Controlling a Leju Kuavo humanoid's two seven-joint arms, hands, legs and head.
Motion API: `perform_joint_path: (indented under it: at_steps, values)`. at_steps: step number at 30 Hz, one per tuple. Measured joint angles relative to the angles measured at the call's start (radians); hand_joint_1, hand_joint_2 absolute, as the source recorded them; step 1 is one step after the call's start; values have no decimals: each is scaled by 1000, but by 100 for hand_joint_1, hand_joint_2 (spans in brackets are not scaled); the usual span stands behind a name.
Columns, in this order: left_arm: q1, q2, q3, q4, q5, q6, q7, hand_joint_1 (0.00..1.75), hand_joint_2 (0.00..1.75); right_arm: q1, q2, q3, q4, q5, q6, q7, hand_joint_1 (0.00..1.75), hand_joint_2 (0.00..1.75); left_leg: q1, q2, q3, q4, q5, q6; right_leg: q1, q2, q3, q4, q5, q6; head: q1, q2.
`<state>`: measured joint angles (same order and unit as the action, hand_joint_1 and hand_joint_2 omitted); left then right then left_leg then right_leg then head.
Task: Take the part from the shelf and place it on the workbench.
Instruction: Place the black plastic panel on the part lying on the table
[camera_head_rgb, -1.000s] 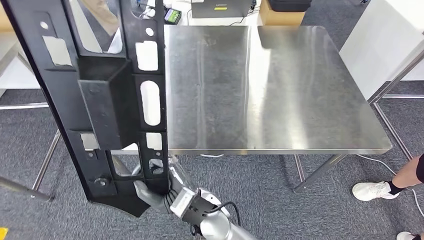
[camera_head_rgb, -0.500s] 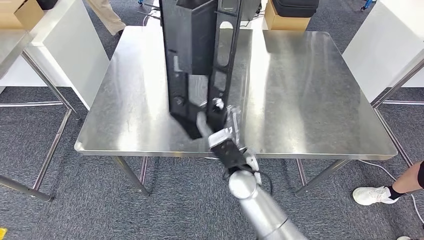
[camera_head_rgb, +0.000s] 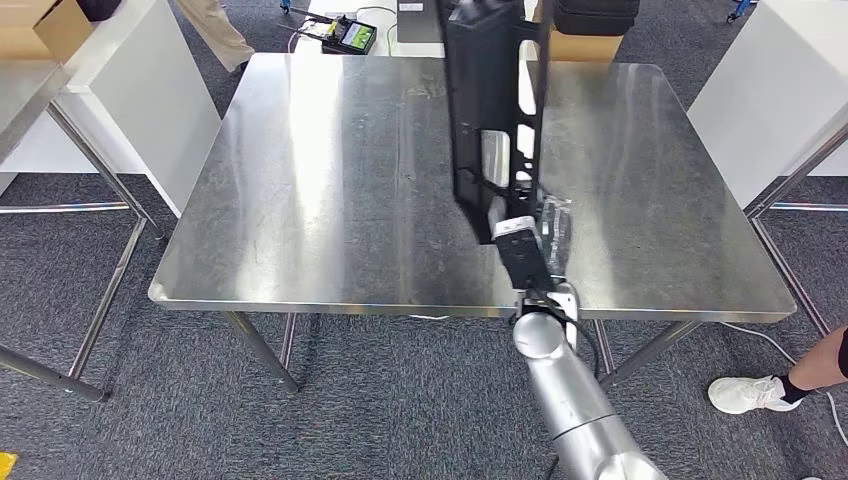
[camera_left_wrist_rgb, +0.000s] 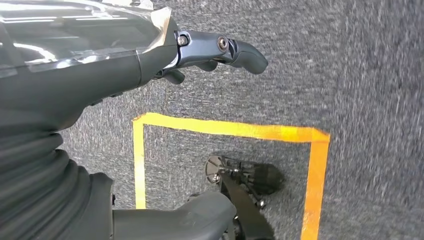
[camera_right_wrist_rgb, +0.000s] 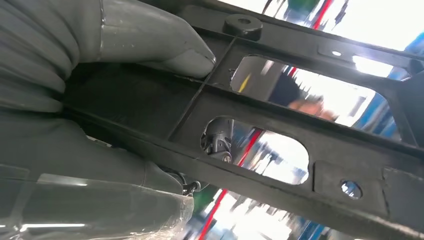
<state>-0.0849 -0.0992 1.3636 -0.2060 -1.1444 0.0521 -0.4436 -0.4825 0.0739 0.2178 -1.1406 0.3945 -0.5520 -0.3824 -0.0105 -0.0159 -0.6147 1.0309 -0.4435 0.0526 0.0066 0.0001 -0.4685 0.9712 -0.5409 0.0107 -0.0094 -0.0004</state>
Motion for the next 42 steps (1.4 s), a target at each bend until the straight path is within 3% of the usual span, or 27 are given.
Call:
perform_joint_path:
  at_steps: [7, 13, 31, 38, 42]
  values:
    - [5, 1, -30, 0, -28, -30, -12, 0, 175, 49, -68, -240, 23, 31, -5, -12, 175, 175, 0, 1, 0, 0, 0, 0, 0, 0, 5, 0, 0, 1, 0, 0]
    - [5, 2, -40, 0, -31, -33, -15, 0, 175, 68, -85, -320, 26, 53, -5, -12, 175, 175, 1, 2, 1, 0, 0, 0, 0, 1, 8, 0, 1, 1, 0, 0]
    - [4, 6, -54, 0, -48, -42, -24, 0, 175, 67, -98, -386, 78, 123, -19, -47, 175, 175, 3, 2, 2, -2, 0, 0, 0, 0, 9, 0, 0, 0, 0, 0]
    - [4, 8, -69, 0, -61, -54, -24, 0, 175, 64, -80, -320, 61, 186, 2, -59, 175, 175, 2, 1, 3, -1, -1, 0, -1, 0, 11, -1, 1, 1, 0, 0]
    - [2, 12, -75, 0, -70, -54, -23, 0, 175, 64, -68, -252, 8, 219, 16, -45, 175, 175, -3, 2, 3, 0, -8, 8, -8, 0, 4, -5, -3, 8, -1, 0]
